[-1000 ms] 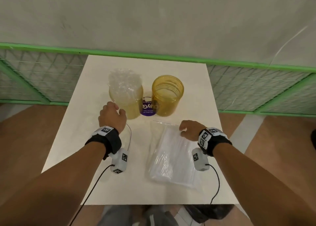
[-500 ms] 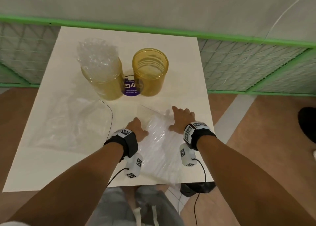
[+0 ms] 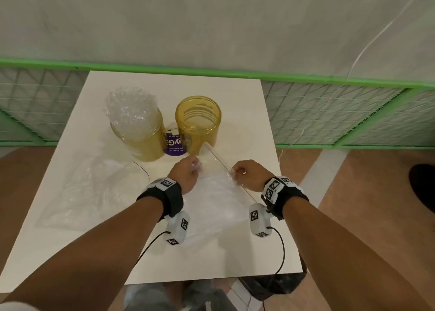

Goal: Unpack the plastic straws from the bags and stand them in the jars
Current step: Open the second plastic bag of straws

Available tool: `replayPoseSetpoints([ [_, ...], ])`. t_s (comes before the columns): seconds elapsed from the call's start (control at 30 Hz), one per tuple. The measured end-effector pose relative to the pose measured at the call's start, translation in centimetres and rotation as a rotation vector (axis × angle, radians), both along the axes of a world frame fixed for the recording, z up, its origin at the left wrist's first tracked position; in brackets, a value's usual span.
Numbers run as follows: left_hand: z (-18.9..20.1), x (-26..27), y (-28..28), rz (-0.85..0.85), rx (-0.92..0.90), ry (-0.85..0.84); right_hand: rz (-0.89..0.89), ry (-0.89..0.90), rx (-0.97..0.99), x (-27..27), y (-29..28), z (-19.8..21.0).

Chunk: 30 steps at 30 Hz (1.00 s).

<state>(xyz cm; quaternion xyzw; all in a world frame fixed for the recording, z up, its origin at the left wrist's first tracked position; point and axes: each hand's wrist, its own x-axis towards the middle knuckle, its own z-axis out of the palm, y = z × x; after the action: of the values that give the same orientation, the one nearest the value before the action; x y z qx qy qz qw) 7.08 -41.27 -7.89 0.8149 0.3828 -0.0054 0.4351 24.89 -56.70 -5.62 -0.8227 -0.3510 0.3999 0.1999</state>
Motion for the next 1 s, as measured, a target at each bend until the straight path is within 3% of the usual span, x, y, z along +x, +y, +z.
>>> replayPoseSetpoints([
  [0.17, 0.4, 0.7, -1.7, 0.12, 0.374, 0.008, -0.227, 0.281, 0.087, 0.3, -1.4, 1.2],
  [0.2, 0.6, 1.0, -2.2, 0.105, 0.373, -0.028, -0.256, 0.329, 0.107, 0.2, -1.6, 1.6],
  [0.3, 1.7, 2.1, -3.8, 0.03, 0.064, -0.191, -0.289, 0.433, 0.189, -0.6, -1.4, 3.4],
  [0.37, 2.8, 2.9, -4.5, 0.012, -0.014, -0.251, -0.258, 0.48, 0.244, -1.5, -0.5, 4.6],
  [0.6, 6.6, 3.1, -0.9, 0.132, -0.036, -0.373, -0.214, 0.547, 0.396, -3.9, 3.1, 7.8],
  [0.9, 6.6, 0.4, -0.3, 0.143, -0.058, -0.36, -0.191, 0.556, 0.342, -5.1, 4.6, 7.4],
  [1.0, 7.0, -0.1, -0.4, 0.142, -0.028, -0.367, -0.22, 0.647, 0.346, -5.3, 4.4, 7.3],
])
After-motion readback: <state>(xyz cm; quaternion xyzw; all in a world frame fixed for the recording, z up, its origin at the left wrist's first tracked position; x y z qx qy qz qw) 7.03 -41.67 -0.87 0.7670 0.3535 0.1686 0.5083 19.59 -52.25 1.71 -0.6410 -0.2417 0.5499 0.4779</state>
